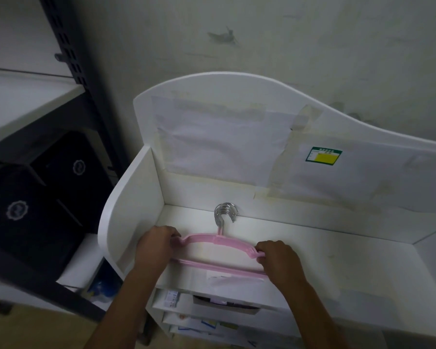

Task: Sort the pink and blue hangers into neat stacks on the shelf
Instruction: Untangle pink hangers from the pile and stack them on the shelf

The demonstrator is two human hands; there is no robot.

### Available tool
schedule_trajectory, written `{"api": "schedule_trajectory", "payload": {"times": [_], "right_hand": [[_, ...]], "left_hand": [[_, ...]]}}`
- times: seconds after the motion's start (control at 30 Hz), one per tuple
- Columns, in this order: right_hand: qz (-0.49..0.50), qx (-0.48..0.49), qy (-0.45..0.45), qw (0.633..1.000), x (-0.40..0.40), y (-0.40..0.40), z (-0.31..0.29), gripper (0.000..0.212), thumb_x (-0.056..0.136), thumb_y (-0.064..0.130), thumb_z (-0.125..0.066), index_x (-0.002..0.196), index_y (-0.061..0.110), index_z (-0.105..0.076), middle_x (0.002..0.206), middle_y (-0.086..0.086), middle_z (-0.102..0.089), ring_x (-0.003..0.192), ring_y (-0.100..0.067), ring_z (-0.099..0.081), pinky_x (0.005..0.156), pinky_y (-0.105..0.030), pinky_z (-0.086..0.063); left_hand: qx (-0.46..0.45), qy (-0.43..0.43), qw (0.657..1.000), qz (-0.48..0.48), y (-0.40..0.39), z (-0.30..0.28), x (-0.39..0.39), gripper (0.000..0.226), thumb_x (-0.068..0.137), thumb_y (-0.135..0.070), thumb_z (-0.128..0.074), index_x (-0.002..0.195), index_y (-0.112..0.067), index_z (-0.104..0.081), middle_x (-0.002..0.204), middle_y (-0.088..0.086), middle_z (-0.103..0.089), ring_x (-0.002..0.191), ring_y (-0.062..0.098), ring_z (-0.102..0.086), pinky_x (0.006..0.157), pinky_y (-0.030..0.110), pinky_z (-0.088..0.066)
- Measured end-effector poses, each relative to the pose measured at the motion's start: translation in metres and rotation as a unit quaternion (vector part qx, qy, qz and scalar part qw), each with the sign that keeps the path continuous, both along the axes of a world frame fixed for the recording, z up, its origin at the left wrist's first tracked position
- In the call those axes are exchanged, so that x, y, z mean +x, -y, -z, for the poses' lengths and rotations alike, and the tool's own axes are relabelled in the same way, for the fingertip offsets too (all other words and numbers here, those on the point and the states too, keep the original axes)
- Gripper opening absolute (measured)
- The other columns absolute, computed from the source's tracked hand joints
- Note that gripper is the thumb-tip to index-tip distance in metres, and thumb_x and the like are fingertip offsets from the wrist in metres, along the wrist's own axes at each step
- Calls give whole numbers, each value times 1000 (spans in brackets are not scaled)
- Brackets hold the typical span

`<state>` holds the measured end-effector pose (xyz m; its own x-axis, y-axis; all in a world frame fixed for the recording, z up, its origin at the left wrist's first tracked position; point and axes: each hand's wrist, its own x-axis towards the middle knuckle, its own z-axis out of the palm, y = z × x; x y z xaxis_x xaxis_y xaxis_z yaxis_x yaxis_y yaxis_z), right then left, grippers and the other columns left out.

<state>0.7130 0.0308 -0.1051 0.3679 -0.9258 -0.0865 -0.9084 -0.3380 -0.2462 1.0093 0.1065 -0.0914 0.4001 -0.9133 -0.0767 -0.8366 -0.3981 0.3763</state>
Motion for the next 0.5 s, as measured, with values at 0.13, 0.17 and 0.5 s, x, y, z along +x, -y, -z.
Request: {"api": "schedule_trajectory", "payload": {"times": [0.13,0.17,0.5], "right_hand": [[-5,2,-29,1000,8,3,3,7,84,22,-63,87,20,-68,85,-1,-69,82,-24,-67,65,-28,-45],[-4,0,-34,999,9,4,3,7,83,20,-61,86,19,-67,84,-2,-68,81,-25,-67,64,-28,-44],[-5,6,-40,999,8,9,0,9,83,20,-60,86,20,-69,80,0,-64,81,-24,-66,60,-26,-35]], "left_hand": [[10,3,1000,16,0,3,2,44,83,-5,-59,112,-34,-72,109,1,-71,95,20,-67,82,29,-55],[9,5,1000,17,-1,5,2,46,83,-3,-57,115,-33,-71,110,2,-71,96,20,-67,84,30,-55],[-12,14,1000,1,-5,1,-8,37,85,-7,-60,107,-35,-73,101,-3,-70,86,16,-66,74,23,-51]]}}
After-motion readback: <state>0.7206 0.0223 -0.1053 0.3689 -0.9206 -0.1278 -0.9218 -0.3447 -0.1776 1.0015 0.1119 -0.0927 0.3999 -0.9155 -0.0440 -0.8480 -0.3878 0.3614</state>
